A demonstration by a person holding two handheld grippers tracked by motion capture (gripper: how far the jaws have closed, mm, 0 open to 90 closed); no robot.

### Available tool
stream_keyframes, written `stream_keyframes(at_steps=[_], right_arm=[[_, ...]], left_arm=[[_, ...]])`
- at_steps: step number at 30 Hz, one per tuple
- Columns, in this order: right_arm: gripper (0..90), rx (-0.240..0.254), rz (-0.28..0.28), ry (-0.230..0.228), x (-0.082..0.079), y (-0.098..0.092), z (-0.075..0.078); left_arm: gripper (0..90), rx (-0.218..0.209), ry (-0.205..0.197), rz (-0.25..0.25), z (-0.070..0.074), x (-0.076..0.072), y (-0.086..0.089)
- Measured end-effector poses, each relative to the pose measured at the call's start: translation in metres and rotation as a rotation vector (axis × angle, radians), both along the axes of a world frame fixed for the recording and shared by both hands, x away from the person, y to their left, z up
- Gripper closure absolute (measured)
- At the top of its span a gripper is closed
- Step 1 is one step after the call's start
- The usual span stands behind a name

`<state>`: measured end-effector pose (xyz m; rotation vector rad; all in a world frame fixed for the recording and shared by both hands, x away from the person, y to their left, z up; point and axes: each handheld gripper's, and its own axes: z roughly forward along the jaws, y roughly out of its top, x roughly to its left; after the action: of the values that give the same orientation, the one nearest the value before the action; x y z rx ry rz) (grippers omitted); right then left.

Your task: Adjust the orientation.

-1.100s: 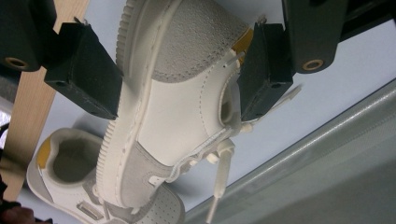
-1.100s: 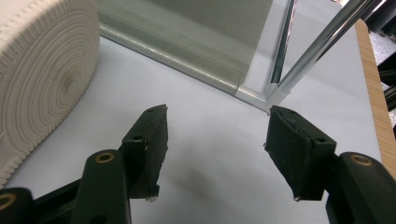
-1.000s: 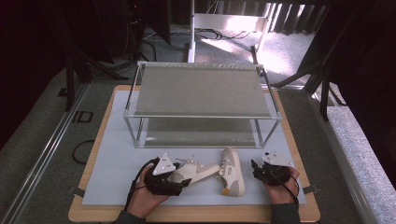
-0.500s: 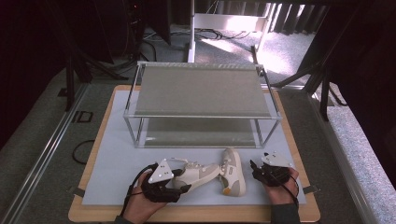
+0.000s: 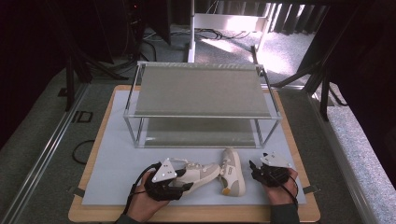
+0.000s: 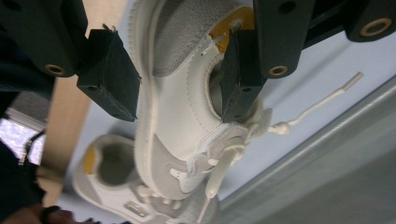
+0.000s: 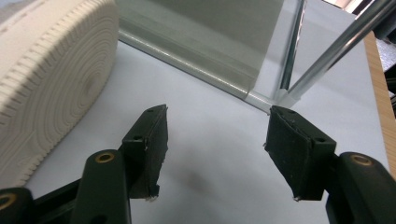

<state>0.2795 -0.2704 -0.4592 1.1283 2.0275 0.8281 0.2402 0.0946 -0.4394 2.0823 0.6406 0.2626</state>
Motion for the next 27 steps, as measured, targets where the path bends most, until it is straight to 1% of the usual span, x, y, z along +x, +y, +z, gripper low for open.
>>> stream_keyframes(at_steps=[1, 2, 3, 5, 10, 11, 12, 13, 14, 16, 17, 19, 20, 21, 22, 23, 24, 26, 27], right_arm=[[38.6, -0.003, 0.003, 0.000, 0.000, 0.001, 0.000], [38.6, -0.005, 0.005, -0.001, 0.000, 0.001, 0.000], [38.6, -0.005, 0.005, 0.001, 0.000, 0.001, -0.001], [38.6, -0.004, 0.005, 0.003, 0.000, 0.002, -0.001], [38.6, -0.006, 0.008, 0.003, 0.000, 0.003, -0.002], [38.6, -0.007, 0.008, 0.003, 0.000, 0.003, -0.002], [38.6, -0.007, 0.009, 0.004, 0.000, 0.003, -0.002], [38.6, -0.007, 0.010, 0.003, 0.000, 0.003, -0.002], [38.6, -0.007, 0.010, 0.003, 0.000, 0.003, -0.002], [38.6, -0.007, 0.010, 0.003, 0.000, 0.004, -0.002], [38.6, -0.007, 0.011, 0.003, 0.000, 0.004, -0.002], [38.6, -0.008, 0.012, 0.004, 0.000, 0.004, -0.002], [38.6, -0.008, 0.012, 0.003, 0.000, 0.004, -0.002], [38.6, -0.008, 0.012, 0.003, 0.000, 0.004, -0.002], [38.6, -0.008, 0.013, 0.003, 0.000, 0.004, -0.002], [38.6, -0.010, 0.013, 0.002, 0.000, 0.004, -0.002], [38.6, -0.009, 0.014, 0.003, 0.000, 0.005, -0.002], [38.6, -0.011, 0.016, -0.001, 0.000, 0.005, -0.002], [38.5, -0.011, 0.015, -0.001, 0.000, 0.005, -0.002]], left_arm=[[45.6, 0.008, -0.008, 0.026, -0.002, 0.003, 0.001], [44.2, 0.017, -0.011, 0.039, -0.004, 0.005, 0.001], [43.0, 0.009, -0.001, 0.044, -0.005, 0.007, 0.002], [42.7, -0.002, 0.007, 0.044, -0.006, 0.008, 0.003], [41.7, 0.003, 0.007, 0.044, -0.006, 0.010, 0.002], [38.7, 0.006, 0.015, 0.049, -0.006, 0.011, 0.000], [38.7, 0.018, 0.018, 0.052, -0.006, 0.012, -0.001], [37.2, 0.015, 0.030, 0.055, -0.006, 0.014, -0.001], [36.7, 0.015, 0.030, 0.055, -0.006, 0.014, -0.001], [37.1, 0.010, 0.052, 0.061, -0.005, 0.015, 0.000], [38.5, 0.010, 0.052, 0.061, -0.005, 0.015, 0.000], [46.1, -0.016, 0.075, 0.036, 0.000, 0.014, 0.002], [48.9, -0.016, 0.075, 0.036, 0.000, 0.014, 0.002], [50.9, 0.012, 0.081, 0.037, 0.002, 0.013, 0.002], [53.0, 0.009, 0.091, 0.039, 0.003, 0.014, 0.002], [53.7, 0.009, 0.091, 0.039, 0.003, 0.014, 0.002], [55.0, 0.004, 0.103, 0.040, 0.004, 0.015, 0.002], [56.8, 0.003, 0.107, 0.039, 0.004, 0.016, 0.003], [58.4, -0.012, 0.103, 0.048, 0.004, 0.016, 0.004]])
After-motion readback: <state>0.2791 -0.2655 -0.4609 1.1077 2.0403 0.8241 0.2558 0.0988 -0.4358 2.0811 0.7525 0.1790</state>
